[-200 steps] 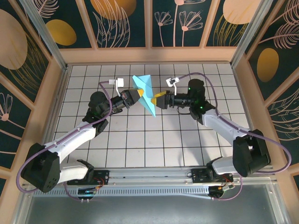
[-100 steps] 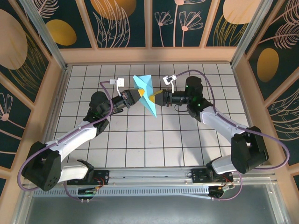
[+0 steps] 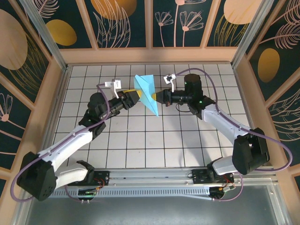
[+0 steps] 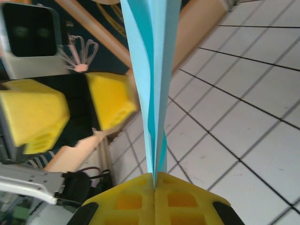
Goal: Fold a paper plane with a square sheet of paper (fold left side to right side)
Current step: Turn over the paper at the center of the table.
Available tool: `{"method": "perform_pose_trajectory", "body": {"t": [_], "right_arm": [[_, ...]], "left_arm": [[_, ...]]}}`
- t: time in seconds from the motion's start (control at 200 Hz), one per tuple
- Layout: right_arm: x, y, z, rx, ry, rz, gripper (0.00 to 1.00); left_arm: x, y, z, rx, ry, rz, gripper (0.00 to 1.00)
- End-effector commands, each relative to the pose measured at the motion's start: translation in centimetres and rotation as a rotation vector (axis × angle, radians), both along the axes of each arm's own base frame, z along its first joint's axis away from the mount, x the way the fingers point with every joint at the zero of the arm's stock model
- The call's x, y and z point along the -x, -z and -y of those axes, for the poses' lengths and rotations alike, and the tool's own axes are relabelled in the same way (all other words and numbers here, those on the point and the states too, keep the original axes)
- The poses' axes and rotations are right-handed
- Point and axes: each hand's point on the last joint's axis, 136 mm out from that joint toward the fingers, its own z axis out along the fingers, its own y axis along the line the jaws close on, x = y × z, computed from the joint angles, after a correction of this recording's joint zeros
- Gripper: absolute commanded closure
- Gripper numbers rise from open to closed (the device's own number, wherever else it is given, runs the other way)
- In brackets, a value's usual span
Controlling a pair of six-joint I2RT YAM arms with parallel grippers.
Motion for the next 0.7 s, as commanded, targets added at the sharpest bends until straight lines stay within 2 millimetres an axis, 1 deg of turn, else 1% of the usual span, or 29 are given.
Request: {"method": "perform_pose_trajectory", "body": {"t": [0.0,0.03,0.05,0.115,0.12,0.185,0.245,0.35,0.465,0.636,0.696], "right_arm": [[-1.5,-0.3,1.1,0.147,0.157,0.077,1.00],[-2.1,0.0,1.4,0.193,0.202,0.081,1.00],[-2.7,0.4,1.8,0.238,0.253,0.084,1.00],[-3.6,1.5,2.1,0.348,0.337,0.082,1.00],[-3.6,1.9,2.1,0.361,0.340,0.078,1.00],[-4.7,3.2,2.9,0.491,0.451,0.081,1.00],[-5.2,4.4,3.1,0.609,0.520,0.094,1.00],[-6.1,5.9,3.5,0.783,0.635,0.134,1.00],[-7.0,7.3,4.2,0.947,0.755,0.177,1.00],[-8.4,11.3,5.0,1.212,0.841,0.225,1.00],[-8.9,12.8,5.2,1.283,0.861,0.236,1.00]], "left_arm": [[-0.7,0.8,-3.3,-0.121,-0.195,0.014,0.42],[-0.6,1.0,-4.2,-0.137,-0.238,0.014,0.41],[-0.6,1.1,-4.8,-0.149,-0.268,0.014,0.40],[-0.4,1.5,-6.9,-0.176,-0.366,0.009,0.37],[-0.4,1.5,-7.1,-0.177,-0.372,0.009,0.36],[0.0,1.9,-9.2,-0.198,-0.467,0.008,0.34],[0.5,2.2,-11.0,-0.219,-0.541,0.006,0.33],[1.5,2.6,-13.9,-0.285,-0.654,-0.004,0.29],[2.7,2.4,-16.4,-0.324,-0.749,0.001,0.25],[4.3,2.2,-20.0,-0.348,-0.901,-0.014,0.19],[4.8,2.1,-20.9,-0.344,-0.941,-0.017,0.18]]}}
